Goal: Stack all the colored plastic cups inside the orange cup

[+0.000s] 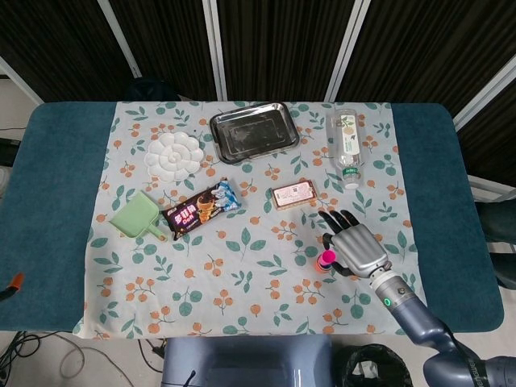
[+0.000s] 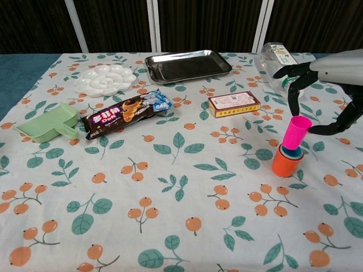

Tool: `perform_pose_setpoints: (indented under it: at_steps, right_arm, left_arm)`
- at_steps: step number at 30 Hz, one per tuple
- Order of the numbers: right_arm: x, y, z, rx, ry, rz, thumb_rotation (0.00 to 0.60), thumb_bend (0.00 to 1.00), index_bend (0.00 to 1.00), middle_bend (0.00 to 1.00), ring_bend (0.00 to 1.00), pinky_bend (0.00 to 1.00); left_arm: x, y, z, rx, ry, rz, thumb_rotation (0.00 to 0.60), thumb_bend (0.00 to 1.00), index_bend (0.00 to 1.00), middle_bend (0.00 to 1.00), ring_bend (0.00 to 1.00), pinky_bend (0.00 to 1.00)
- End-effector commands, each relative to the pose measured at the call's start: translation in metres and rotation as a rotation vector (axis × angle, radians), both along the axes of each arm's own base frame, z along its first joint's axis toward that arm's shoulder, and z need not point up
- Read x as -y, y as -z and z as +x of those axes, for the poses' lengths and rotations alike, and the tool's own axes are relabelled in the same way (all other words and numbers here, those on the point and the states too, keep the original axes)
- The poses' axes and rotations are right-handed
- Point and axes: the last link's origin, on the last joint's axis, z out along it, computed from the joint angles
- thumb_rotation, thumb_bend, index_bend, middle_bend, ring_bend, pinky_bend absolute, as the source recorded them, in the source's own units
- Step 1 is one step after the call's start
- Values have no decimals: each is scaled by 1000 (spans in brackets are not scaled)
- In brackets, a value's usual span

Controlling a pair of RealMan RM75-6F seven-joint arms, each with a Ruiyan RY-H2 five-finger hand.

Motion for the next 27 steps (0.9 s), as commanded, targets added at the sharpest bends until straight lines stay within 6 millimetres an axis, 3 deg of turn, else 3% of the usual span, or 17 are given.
perform_pose_setpoints:
  at_steps: [1, 22, 25, 27]
  right_arm:
    - [0, 1, -2, 1, 6, 3, 600, 461, 552, 0, 49, 93]
    - [0, 11, -12, 1, 26, 19, 600, 461, 545, 0, 50, 96]
    - [-1, 13, -14, -7, 28, 24, 600, 461, 380, 0, 50, 96]
    - [-1, 14, -16, -16, 30, 20, 600, 461, 185, 0, 50, 96]
  left_arm:
    - [0, 0, 0, -1, 0, 1, 600, 210, 98, 65, 5, 0]
    - [0, 0, 0, -7, 2, 3, 600, 210, 98, 65, 6, 0]
    - [0, -1, 0, -6, 1, 4, 600, 210, 98, 65, 5, 0]
    - [0, -1, 0, -8, 2, 3, 600, 210, 98, 65, 5, 0]
